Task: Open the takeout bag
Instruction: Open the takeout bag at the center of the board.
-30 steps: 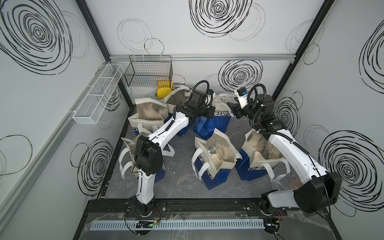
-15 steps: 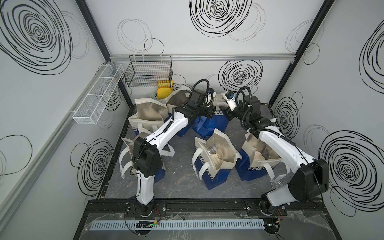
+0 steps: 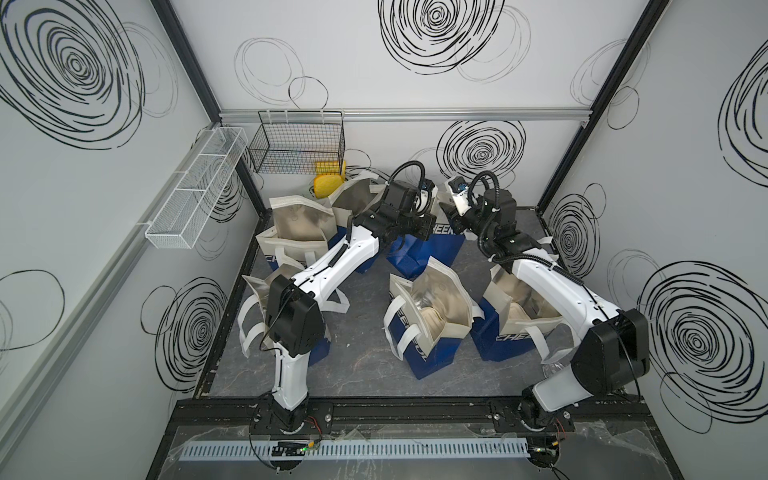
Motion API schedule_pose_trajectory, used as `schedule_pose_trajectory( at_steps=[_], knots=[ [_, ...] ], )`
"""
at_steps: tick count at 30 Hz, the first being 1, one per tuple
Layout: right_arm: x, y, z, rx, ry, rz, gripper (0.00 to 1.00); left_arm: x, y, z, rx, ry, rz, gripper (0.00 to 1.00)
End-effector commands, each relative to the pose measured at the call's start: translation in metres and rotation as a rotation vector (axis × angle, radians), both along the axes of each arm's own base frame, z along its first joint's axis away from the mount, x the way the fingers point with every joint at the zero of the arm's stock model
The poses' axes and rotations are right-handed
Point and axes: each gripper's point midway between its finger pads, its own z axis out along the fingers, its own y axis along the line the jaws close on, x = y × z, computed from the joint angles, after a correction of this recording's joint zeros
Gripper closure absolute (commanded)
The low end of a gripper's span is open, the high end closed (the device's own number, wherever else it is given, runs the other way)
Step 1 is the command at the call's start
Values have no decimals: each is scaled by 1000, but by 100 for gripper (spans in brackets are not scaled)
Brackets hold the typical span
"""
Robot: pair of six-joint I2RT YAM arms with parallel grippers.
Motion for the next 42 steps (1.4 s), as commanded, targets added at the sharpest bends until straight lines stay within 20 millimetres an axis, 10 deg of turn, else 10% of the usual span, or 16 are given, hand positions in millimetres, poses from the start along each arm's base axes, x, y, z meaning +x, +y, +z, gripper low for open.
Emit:
schedule_pose_trajectory(
  at_steps=[1,29,37,42],
  knots=[
    [8,-1,20,-1,-69,-26,55,-7,4,47,-37,-100,-4,100],
    [27,7,18,-2,-100,-41,69,-31,-2,49,21,-136,-47,100],
    [29,11,25,3,-121,-30,100,-36,1,41,42,-130,-51,100],
    [31,7,29,6,-133,-49,100,-36,4,37,53,-127,-45,100]
  ],
)
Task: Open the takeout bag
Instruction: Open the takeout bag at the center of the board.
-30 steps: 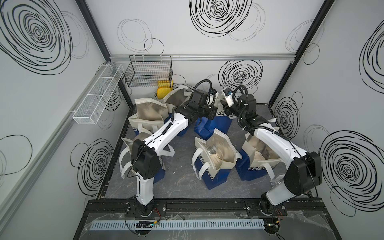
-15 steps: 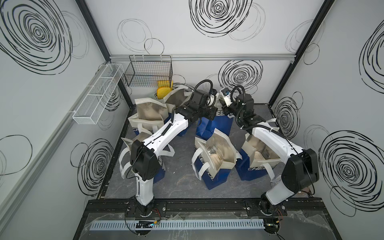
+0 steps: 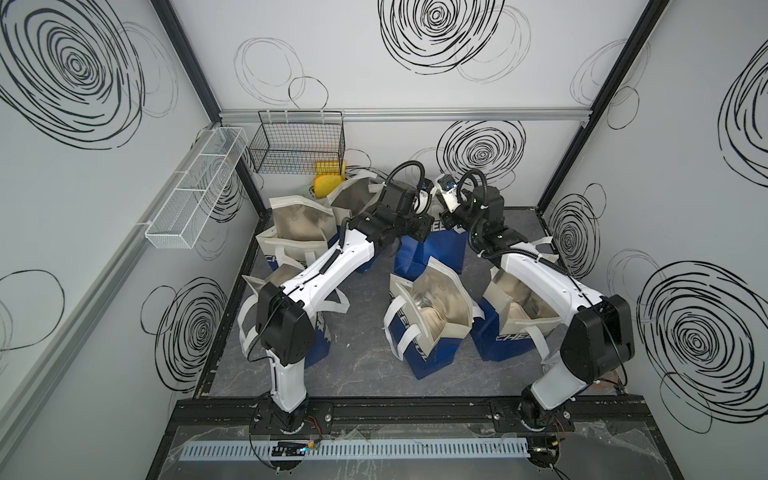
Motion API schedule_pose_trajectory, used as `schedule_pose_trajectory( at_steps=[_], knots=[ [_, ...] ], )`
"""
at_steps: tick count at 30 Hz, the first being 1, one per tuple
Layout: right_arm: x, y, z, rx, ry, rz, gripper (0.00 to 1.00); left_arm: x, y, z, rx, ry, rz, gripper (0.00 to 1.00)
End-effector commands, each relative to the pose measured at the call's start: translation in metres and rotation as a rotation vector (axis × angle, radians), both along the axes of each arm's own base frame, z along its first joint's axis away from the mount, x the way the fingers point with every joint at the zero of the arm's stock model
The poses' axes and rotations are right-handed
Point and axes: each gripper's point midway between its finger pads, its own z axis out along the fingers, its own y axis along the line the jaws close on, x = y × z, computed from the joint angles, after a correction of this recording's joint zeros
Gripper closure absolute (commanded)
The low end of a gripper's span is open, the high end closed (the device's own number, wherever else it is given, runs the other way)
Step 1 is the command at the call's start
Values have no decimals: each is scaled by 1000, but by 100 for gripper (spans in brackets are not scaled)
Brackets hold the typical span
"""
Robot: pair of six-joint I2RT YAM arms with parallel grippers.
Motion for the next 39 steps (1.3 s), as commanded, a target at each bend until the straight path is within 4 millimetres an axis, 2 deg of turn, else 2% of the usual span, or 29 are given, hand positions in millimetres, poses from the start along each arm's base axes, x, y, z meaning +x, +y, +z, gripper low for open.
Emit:
schedule_pose_trajectory(
  at_steps=[1,6,9,15,22,30,34,37,39],
  knots=[
    [9,-9,32,31,-91,-45,100,-21,-6,19,-16,-31,-64,100],
    [9,-25,31,30,-71,-89,100,-7,14,1,-42,36,-4,100],
    [9,-43,35,37,-66,-138,100,4,31,-19,-22,79,56,100],
    [7,-76,47,23,-82,-218,100,16,58,-68,136,131,156,100],
    [6,-89,53,-46,-99,-238,100,20,74,-100,210,175,224,100],
    [9,-104,70,-125,-151,-259,100,13,88,-135,372,179,231,100],
    [5,-95,66,-125,-128,-177,100,7,82,-137,336,195,207,100],
    [-9,-77,52,-56,-63,-59,100,5,68,-114,198,200,172,100],
    [-18,-69,42,19,-13,-12,100,7,60,-90,99,184,161,100]
  ],
)
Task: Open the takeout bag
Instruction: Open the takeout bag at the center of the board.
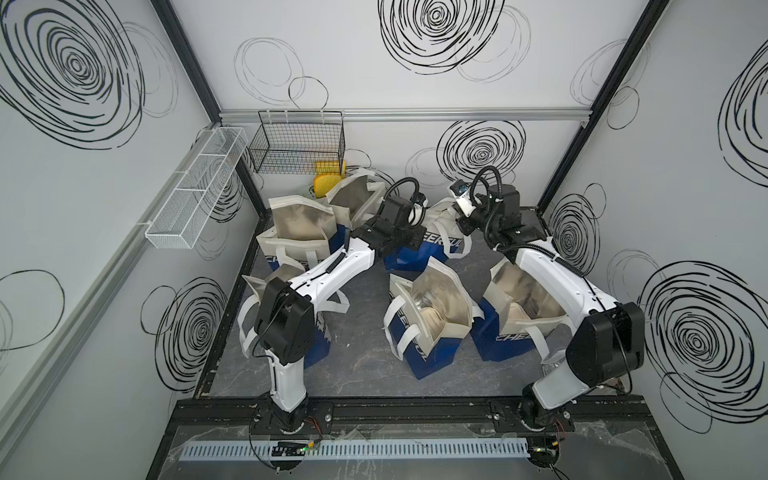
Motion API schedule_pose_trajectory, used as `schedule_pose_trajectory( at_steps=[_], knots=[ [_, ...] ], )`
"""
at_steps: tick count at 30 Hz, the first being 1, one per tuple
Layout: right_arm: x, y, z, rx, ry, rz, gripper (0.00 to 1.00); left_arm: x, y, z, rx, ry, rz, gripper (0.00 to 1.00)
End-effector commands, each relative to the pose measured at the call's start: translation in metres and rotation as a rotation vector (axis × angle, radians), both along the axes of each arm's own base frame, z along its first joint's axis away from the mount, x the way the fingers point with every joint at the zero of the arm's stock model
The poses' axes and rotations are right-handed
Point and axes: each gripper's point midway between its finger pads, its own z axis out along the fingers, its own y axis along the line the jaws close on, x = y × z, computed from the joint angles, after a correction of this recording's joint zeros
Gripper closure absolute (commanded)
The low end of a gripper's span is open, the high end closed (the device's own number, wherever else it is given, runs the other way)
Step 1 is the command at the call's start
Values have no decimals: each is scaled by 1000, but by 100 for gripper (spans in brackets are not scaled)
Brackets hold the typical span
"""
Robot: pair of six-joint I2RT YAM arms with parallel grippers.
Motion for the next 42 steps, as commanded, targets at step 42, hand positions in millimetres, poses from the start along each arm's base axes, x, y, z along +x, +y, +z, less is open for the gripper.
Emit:
schedule_pose_trajectory(
  at_steps=[42],
  knots=[
    [-32,3,96,402,-116,56,60,-33,-2,90,-100,-47,-52,100]
  ],
)
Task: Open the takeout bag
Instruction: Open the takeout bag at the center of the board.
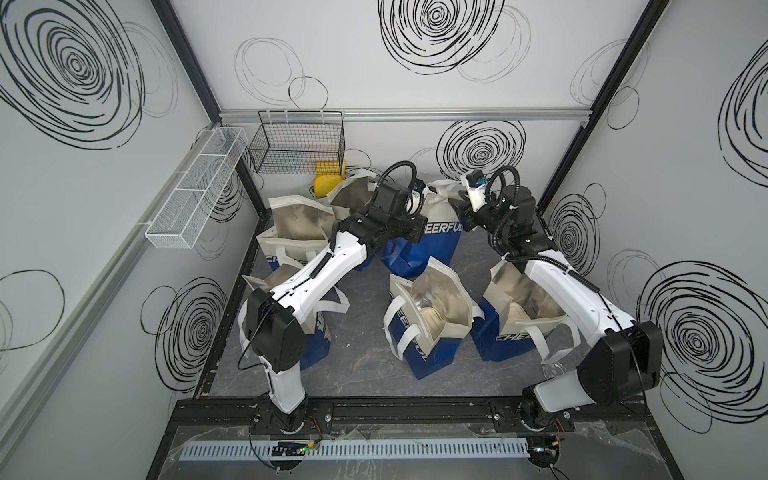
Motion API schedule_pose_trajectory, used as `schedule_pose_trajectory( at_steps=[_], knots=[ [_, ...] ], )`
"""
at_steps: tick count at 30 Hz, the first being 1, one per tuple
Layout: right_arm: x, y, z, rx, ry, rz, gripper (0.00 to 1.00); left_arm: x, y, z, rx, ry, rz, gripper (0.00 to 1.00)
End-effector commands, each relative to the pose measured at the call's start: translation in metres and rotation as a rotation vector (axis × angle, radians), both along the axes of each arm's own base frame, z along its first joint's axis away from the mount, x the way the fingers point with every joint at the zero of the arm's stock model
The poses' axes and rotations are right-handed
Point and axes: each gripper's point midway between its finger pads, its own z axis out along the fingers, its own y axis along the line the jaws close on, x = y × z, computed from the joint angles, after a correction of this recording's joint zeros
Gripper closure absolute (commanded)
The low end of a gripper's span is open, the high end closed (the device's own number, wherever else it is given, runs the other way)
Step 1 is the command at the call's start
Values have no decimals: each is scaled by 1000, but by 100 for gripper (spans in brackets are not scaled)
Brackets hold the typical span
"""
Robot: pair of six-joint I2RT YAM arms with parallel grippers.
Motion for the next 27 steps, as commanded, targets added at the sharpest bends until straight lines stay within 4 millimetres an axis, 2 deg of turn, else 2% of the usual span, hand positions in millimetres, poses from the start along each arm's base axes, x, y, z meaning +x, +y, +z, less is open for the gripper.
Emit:
schedule_pose_trajectory(
  at_steps=[1,8,15,17,22,27],
  knots=[
    [-10,-11,49,137,-74,29,60,-4,5,24,-18,-62,1,100],
    [-21,-33,71,301,-51,77,56,-1,5,16,-3,-52,8,100],
    [-36,-26,78,424,24,204,48,1,5,14,6,-51,12,100],
    [-34,-25,73,417,36,184,47,1,6,14,7,-54,14,100],
    [-21,-18,45,253,36,80,50,-1,5,16,6,-64,8,100],
    [-12,-7,30,204,45,88,56,-7,-1,18,2,-84,-22,100]
  ],
)
